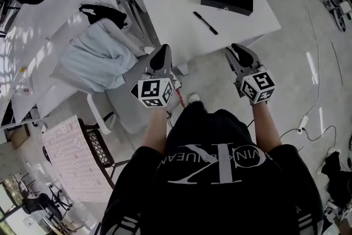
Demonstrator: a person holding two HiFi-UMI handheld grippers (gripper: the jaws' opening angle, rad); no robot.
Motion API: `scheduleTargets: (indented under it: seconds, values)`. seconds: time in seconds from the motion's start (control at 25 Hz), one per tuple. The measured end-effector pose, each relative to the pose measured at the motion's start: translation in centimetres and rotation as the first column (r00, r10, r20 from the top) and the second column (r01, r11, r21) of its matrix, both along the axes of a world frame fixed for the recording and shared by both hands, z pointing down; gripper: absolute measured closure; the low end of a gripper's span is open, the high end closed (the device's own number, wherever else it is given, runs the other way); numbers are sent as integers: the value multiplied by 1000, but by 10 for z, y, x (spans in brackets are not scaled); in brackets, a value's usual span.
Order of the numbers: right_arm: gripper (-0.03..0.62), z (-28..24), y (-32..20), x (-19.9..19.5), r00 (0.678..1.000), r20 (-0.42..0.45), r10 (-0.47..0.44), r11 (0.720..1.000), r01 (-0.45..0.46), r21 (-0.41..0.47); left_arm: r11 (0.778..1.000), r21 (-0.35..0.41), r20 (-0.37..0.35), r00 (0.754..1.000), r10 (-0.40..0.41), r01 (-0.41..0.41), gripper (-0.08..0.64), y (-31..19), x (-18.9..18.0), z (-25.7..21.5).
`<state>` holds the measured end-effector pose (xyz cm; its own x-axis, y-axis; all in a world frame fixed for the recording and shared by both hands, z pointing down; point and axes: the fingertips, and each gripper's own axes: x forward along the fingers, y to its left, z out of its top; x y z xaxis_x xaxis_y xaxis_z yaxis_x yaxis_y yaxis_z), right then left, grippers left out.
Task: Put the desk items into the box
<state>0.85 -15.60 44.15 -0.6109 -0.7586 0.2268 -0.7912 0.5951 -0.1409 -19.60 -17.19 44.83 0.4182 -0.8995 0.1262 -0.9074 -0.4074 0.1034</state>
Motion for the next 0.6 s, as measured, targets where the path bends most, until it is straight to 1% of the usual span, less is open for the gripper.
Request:
scheduleTargets:
  seconds: [0.16, 0.28, 0.4, 0.6]
  values:
    - [511, 11, -17, -4, 1000, -20, 6, 999, -7, -36, 999, -25, -1, 1000, 27, -27, 549, -14, 4, 9]
    - [511, 18, -29, -4, 999, -39, -9, 998, 6, -57, 999, -38, -4, 999, 33, -33, 549, -24, 10, 13]
    - [511, 26, -47, -7, 997, -69, -44, 996, 38, -77, 999, -45, -7, 1000, 24, -25, 549, -33, 15, 18]
    - [511, 49, -76, -19, 977, -168, -128, 985, 106, -135, 997, -71, 3, 1000, -5, 5, 549, -52, 16, 27]
